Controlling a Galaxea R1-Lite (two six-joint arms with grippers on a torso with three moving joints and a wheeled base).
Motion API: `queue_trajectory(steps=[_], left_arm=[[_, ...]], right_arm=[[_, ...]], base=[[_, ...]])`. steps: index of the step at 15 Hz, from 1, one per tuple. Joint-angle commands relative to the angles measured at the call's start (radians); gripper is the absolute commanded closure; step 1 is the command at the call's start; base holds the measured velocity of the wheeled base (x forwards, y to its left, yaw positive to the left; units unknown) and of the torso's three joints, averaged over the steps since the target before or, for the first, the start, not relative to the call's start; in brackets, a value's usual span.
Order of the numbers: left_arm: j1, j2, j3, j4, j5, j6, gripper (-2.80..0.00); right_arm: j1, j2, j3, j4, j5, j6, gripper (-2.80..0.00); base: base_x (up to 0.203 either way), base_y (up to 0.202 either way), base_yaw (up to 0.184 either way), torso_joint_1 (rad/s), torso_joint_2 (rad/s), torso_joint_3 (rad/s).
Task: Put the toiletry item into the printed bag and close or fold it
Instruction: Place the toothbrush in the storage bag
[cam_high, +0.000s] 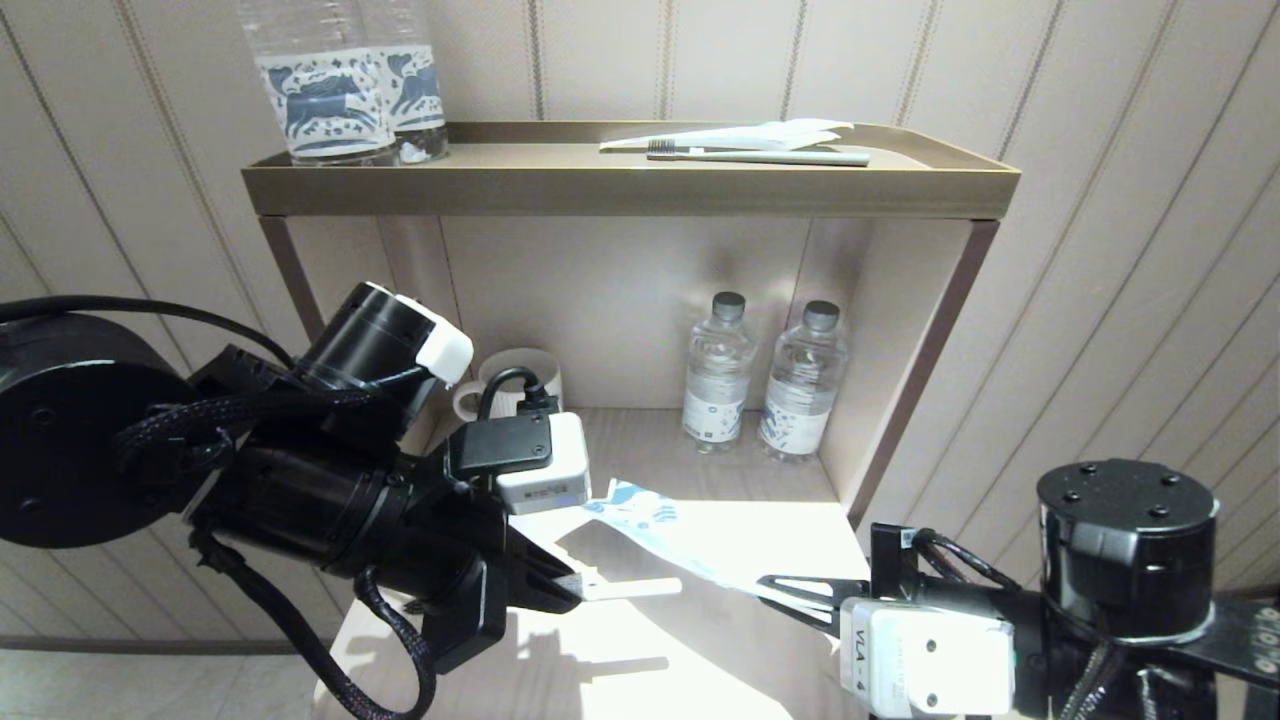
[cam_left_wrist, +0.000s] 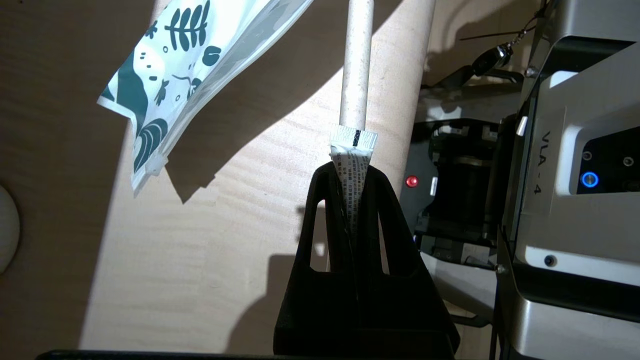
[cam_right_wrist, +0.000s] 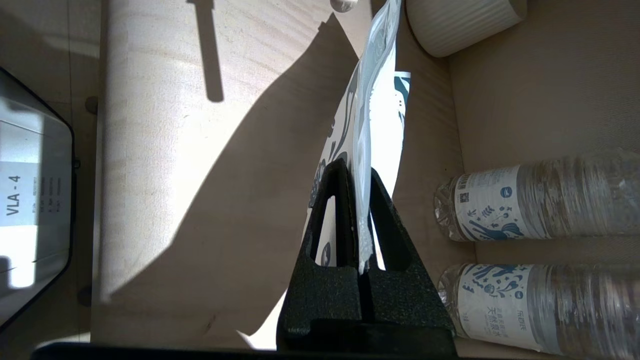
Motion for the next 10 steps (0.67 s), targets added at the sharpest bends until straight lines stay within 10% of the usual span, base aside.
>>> queue_trajectory(steps=[1,10], left_arm=[[0.0,0.019,-0.005,0.001,-0.002,0.004,0.0],[0.014,0.056,-0.009,-0.043,0.014,0.005,0.0]], right_arm=[[-0.001,0.002,0.005,-0.005,0.002,-0.005,0.0],[0.001,-0.002,0.012,-0.004,0.002,-0.007,0.0]], base=[[0.0,0.0,0.0,0.0,0.0,0.0],[0.0,0.0,0.0,0.0,0.0,0.0]])
